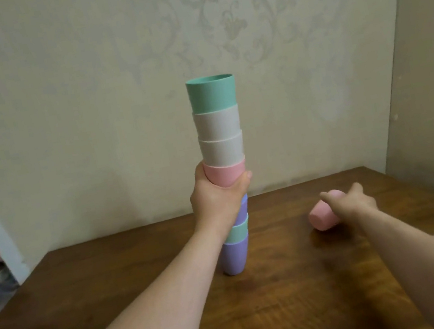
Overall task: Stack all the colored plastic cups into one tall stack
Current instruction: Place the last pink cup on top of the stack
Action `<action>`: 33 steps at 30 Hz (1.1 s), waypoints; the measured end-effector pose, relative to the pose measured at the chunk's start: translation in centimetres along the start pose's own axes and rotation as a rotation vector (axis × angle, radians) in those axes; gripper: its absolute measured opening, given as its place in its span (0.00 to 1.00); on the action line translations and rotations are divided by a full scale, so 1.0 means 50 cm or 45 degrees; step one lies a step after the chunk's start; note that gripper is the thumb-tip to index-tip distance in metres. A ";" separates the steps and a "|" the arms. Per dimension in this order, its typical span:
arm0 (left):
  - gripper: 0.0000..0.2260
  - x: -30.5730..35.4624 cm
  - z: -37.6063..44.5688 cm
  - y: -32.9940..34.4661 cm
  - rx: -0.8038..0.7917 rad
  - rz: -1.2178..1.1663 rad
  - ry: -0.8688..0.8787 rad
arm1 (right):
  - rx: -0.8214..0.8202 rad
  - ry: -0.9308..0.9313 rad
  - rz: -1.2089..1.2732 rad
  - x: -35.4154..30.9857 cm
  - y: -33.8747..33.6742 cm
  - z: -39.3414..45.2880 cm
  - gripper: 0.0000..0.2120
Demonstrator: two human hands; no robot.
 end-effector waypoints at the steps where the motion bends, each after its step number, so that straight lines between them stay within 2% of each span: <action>1: 0.26 0.003 -0.004 0.008 -0.007 0.018 0.017 | 0.026 0.044 0.018 0.010 0.004 0.009 0.46; 3: 0.25 0.010 -0.006 0.025 -0.033 0.059 0.044 | 0.058 0.108 0.015 0.027 0.016 0.024 0.50; 6: 0.23 0.016 -0.003 0.043 -0.067 0.094 0.059 | -0.030 0.148 -0.061 0.040 0.055 0.041 0.52; 11: 0.22 0.005 0.015 0.025 -0.015 0.077 0.021 | -0.272 -0.064 -0.123 0.005 0.119 -0.019 0.47; 14: 0.23 -0.013 0.022 -0.006 0.032 0.008 -0.022 | -0.333 -0.203 0.005 -0.012 0.140 -0.055 0.46; 19: 0.25 -0.031 0.022 -0.045 0.008 -0.085 -0.074 | -0.371 -0.286 0.336 -0.056 0.142 -0.115 0.57; 22: 0.27 -0.023 0.011 -0.041 -0.039 -0.079 -0.067 | -0.333 -0.461 0.531 -0.160 0.110 -0.166 0.55; 27: 0.29 -0.013 0.006 -0.047 -0.087 -0.028 -0.098 | -0.322 -0.829 0.843 -0.425 0.005 -0.306 0.42; 33: 0.31 -0.008 -0.011 -0.069 -0.127 0.013 -0.083 | -0.453 -1.148 1.045 -0.662 -0.099 -0.493 0.46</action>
Point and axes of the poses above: each hand's wrist, its own z-axis towards the middle knuckle, its own y-axis out of the palm, x = y × z, the point moved 8 cm from there along z, towards the middle knuckle, and after that the axes turned 14 degrees about z, right-handed, at the moved point
